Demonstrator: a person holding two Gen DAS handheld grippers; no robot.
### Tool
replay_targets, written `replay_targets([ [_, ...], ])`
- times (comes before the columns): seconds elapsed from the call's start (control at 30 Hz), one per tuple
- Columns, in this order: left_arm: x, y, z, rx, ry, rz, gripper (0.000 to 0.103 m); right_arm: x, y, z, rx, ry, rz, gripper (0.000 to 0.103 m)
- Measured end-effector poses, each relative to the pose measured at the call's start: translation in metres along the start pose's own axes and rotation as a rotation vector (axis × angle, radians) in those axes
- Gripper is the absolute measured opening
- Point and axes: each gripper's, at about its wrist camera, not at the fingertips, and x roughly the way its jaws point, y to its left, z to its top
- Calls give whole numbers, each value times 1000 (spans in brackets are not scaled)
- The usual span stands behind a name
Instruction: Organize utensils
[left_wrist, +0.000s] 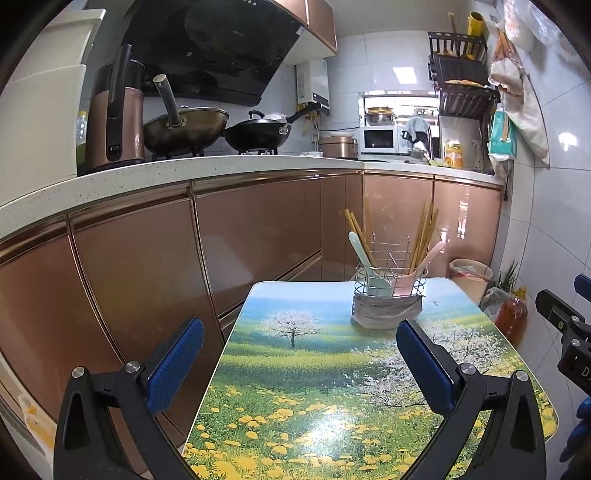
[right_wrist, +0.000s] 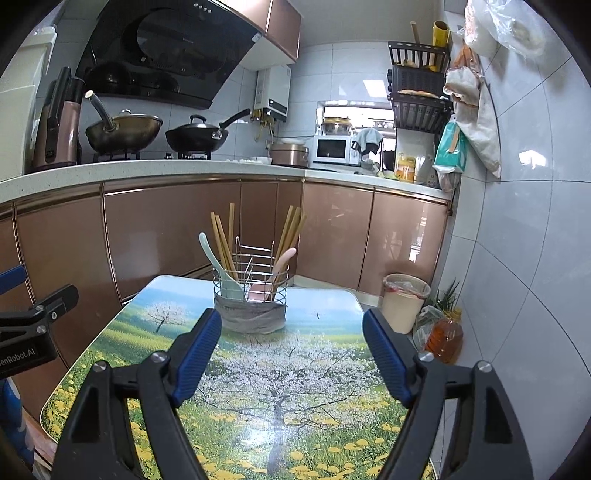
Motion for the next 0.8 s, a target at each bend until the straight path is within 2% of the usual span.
replay_targets([
  [0.8,-15,-4,4,-10,-22,-5,103,-13,-8,1,18,-41,10,79],
])
